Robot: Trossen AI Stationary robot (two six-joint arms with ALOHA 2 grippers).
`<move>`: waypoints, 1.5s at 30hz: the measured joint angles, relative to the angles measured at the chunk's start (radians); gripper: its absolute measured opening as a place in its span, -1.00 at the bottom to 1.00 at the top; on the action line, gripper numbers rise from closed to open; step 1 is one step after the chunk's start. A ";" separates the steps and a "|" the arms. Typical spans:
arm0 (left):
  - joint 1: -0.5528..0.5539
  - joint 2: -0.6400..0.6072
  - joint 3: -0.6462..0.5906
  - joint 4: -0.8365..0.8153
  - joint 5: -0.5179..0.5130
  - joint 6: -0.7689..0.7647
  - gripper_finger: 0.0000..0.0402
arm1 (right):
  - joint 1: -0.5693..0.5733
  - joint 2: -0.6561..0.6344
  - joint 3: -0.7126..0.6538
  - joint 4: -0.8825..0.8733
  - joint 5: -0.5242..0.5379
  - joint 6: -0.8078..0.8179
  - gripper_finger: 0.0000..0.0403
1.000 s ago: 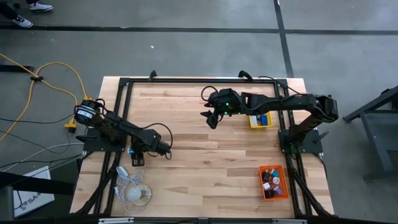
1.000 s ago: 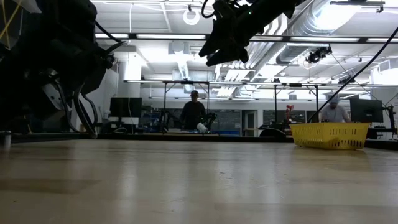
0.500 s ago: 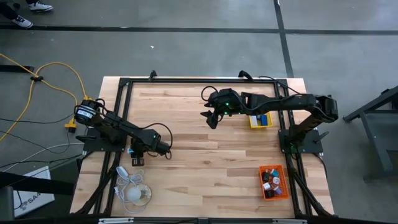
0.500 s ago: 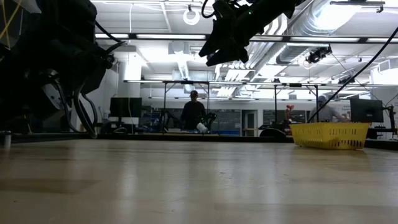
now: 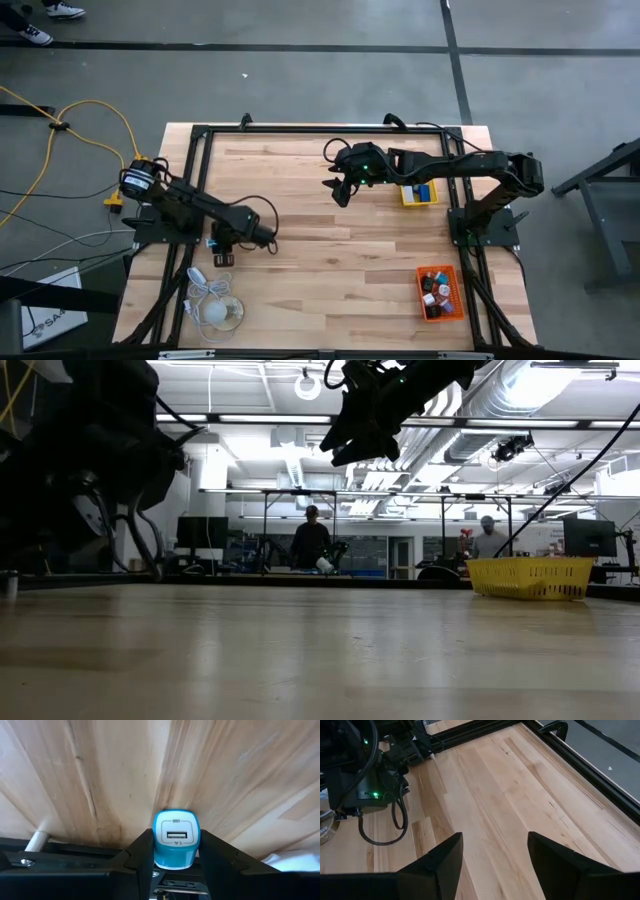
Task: Pick & Place Office items
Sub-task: Put the light blue charger adapter into the orange bin
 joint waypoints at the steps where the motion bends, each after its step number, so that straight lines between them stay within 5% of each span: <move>1: 0.005 -0.001 0.003 0.003 0.004 0.000 -0.37 | 0.000 0.000 0.000 0.000 0.000 0.000 0.05; 12: 0.044 -0.068 0.069 0.014 0.014 0.009 -0.37 | 0.000 0.000 0.000 0.000 0.000 0.000 0.05; 21: 0.044 -0.247 0.097 0.033 -0.132 -0.039 -0.37 | 0.000 0.000 0.000 0.000 0.000 0.000 0.05; 31: 0.044 -0.424 0.098 0.264 -0.291 -0.058 -0.37 | 0.000 0.000 0.000 0.000 0.000 0.000 0.05; 45: 0.041 -0.407 0.098 0.737 -0.426 0.005 -0.37 | 0.000 0.000 0.000 -0.001 0.000 0.000 0.05</move>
